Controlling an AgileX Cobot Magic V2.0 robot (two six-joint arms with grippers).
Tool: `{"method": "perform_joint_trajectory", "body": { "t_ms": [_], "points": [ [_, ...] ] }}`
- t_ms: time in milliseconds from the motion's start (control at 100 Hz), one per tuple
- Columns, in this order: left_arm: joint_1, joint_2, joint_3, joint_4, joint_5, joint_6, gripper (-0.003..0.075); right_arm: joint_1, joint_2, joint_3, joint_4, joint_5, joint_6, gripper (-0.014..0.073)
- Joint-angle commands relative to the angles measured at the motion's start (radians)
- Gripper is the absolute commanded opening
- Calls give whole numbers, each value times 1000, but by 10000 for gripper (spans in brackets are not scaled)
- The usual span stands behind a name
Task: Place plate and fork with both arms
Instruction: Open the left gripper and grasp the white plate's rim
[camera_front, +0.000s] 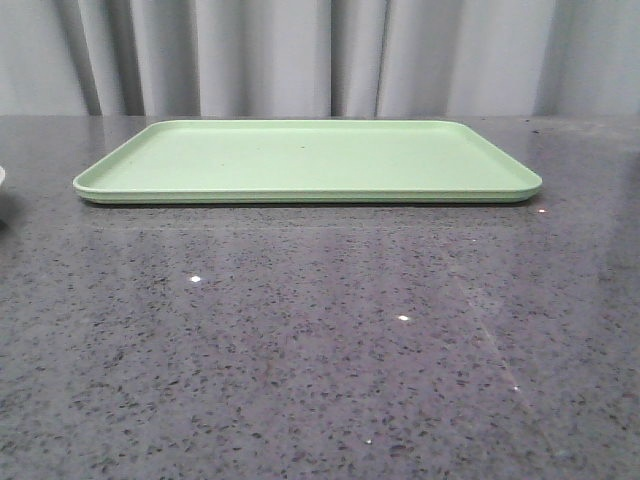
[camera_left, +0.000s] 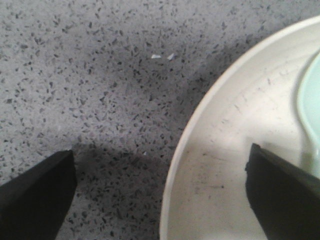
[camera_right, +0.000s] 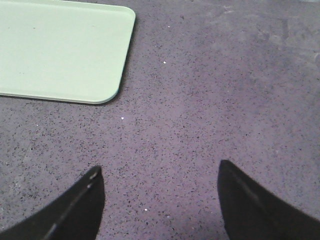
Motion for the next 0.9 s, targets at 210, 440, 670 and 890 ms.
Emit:
{"method": "perform_joint_trajectory", "body": {
  "t_ms": [210,440,670,890],
  "points": [
    [3,-11,-33,-20,-31,5,582,-6,13,-32,-5,-75,-11,490],
    [3,-11,-33,-21,-17,5,373,-6,13,-32,-5,-75,-11,490],
    [3,-11,-33,-21,-9,5,132,-6,13,-32,-5,-76,-11,490],
    [3,-11,-33,-21,-7,5,-20,-6,13,-32,-5,-83,-11,490]
  ]
}}
